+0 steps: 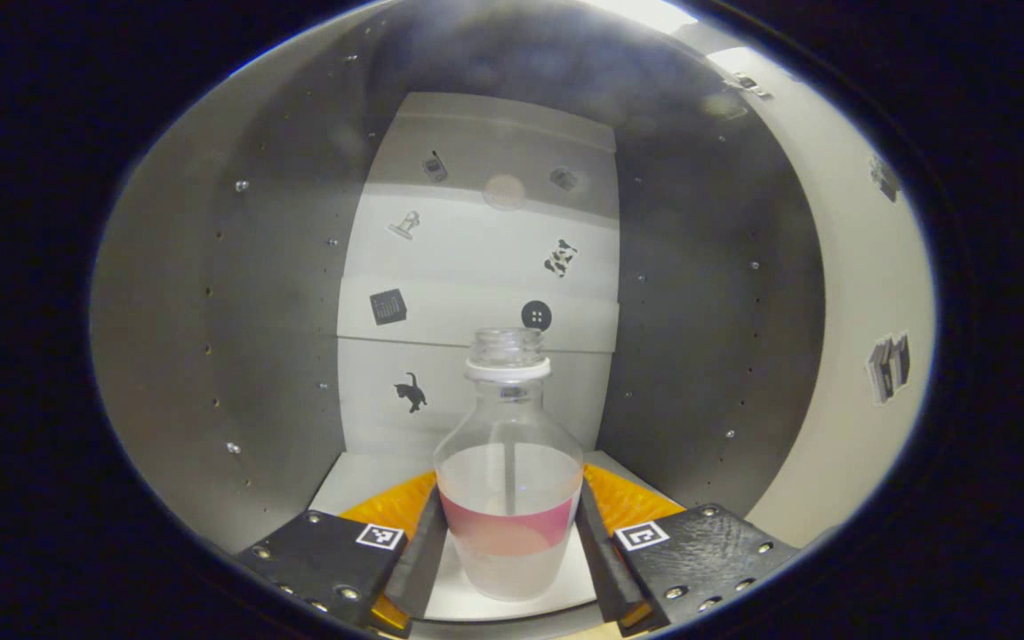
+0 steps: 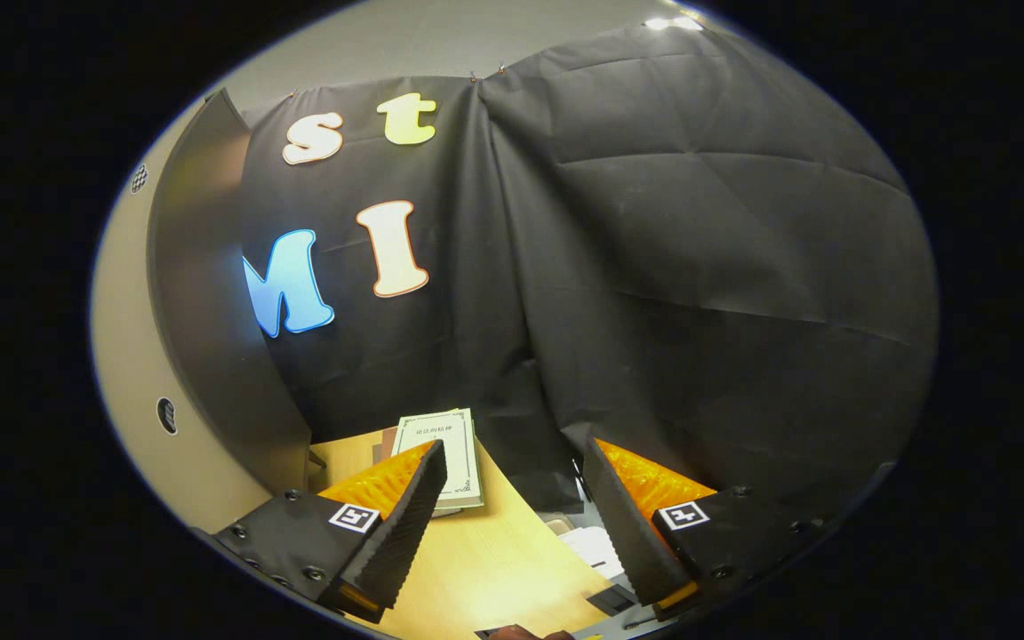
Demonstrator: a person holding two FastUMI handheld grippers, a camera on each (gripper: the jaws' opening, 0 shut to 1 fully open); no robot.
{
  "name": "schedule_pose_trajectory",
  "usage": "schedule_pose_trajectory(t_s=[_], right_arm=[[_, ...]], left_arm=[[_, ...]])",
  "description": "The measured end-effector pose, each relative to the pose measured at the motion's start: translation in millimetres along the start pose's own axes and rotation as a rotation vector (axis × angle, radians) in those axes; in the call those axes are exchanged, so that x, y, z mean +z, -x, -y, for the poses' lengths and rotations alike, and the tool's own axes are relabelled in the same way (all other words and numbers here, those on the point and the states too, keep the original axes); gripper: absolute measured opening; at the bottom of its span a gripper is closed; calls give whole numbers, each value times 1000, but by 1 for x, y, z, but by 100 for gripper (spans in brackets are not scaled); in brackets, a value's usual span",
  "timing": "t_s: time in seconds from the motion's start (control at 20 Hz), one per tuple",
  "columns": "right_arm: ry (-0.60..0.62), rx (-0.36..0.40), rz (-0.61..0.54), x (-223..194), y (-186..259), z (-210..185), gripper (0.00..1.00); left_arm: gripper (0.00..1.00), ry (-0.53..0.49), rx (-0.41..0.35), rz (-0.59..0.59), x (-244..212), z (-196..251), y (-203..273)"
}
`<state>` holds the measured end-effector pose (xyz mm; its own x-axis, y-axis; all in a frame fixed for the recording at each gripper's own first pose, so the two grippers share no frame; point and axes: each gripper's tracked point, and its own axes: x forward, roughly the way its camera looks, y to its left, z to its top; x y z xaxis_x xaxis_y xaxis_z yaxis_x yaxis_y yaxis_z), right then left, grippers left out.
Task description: Open the cabinet door with the right hand, grasp the bottle in the cabinet with the left hand and place it on the coaster, then close the cabinet door with the right hand.
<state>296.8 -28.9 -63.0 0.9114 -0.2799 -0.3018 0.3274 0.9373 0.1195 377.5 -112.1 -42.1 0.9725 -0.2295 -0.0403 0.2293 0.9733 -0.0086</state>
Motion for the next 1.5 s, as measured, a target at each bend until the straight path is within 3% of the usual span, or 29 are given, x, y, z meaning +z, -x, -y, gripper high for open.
schedule_pose_trajectory(t_s=[0.4, 0.45, 0.5, 0.6, 0.8, 1.0, 1.25, 1.35, 1.4, 1.45, 1.5], right_arm=[[-28, 23, 24, 2, 14, -21, 95], [-31, 25, 34, 3, 19, -24, 98], [-24, 28, 41, 3, 24, -27, 93], [6, 15, 49, 4, 37, -23, 98], [20, 7, 117, 31, 69, -25, 98], [37, 24, 124, 35, 88, -39, 98], [102, 56, 149, 47, 114, -60, 98], [118, 77, 130, 41, 120, -70, 98], [123, 86, 122, 38, 123, -73, 93], [126, 89, 119, 37, 127, -76, 98], [125, 92, 117, 36, 130, -79, 92]], left_arm=[[67, -66, -27, 45, 28, -4, 66], [67, -79, -32, 43, 27, -5, 79], [67, -91, -38, 40, 26, -8, 94], [68, -106, -38, 17, 17, -16, 123], [67, -106, -18, -5, -4, -38, 181], [69, -103, 62, -14, -53, -75, 234], [67, -33, 172, -99, -158, -111, 299], [70, -8, 184, -126, -190, -121, 308], [69, -7, 186, -131, -202, -125, 314], [69, -10, 186, -135, -215, -128, 320], [69, -13, 184, -137, -226, -131, 326]])
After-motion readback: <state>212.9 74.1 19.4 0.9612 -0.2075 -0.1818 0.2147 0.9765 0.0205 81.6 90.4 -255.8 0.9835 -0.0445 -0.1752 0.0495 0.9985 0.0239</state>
